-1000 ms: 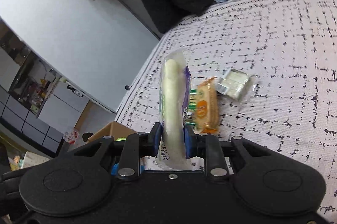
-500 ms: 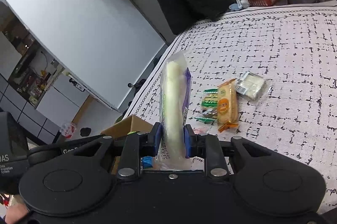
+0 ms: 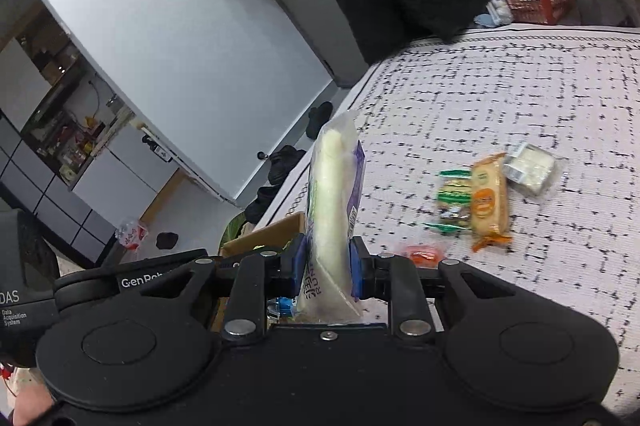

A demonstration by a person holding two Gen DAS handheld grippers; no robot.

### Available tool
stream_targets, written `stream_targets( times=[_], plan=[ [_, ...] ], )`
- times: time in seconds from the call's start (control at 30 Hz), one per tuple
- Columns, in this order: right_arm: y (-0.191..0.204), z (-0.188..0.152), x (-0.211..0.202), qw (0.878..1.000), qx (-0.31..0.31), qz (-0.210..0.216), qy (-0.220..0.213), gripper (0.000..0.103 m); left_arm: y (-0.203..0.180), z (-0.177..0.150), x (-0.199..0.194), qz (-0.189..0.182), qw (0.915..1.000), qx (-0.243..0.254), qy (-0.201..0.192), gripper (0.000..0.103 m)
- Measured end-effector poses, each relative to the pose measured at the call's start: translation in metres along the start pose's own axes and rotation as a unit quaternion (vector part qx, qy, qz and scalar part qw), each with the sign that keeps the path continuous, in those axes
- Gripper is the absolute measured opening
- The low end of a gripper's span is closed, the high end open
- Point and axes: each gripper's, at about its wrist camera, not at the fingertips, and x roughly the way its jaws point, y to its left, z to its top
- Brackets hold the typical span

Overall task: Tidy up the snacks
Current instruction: 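Carry the blue packet and cheese stick over the box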

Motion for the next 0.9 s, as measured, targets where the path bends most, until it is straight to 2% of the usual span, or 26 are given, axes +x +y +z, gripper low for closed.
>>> stream_targets(
  times=[0.17,0.53,0.9],
  plan=[
    [0.017,-0.004,0.012,1.000,-0.011,0.003,0.008,0.023,0.016,0.004,-0.012,0.001,0.9997,-0.016,-0.019,0.025],
    [0.040,-0.011,0.042,0.999,-0.018,0.010,0.030,0.023,0.057,0.008,-0.019,0.049,0.9948,-0.070,-0.056,0.025],
    [0.054,-0.016,0.071,0.998,-0.020,0.029,0.059,0.023,0.086,0.011,-0.014,0.087,0.9888,-0.107,-0.057,0.026]
  ],
)
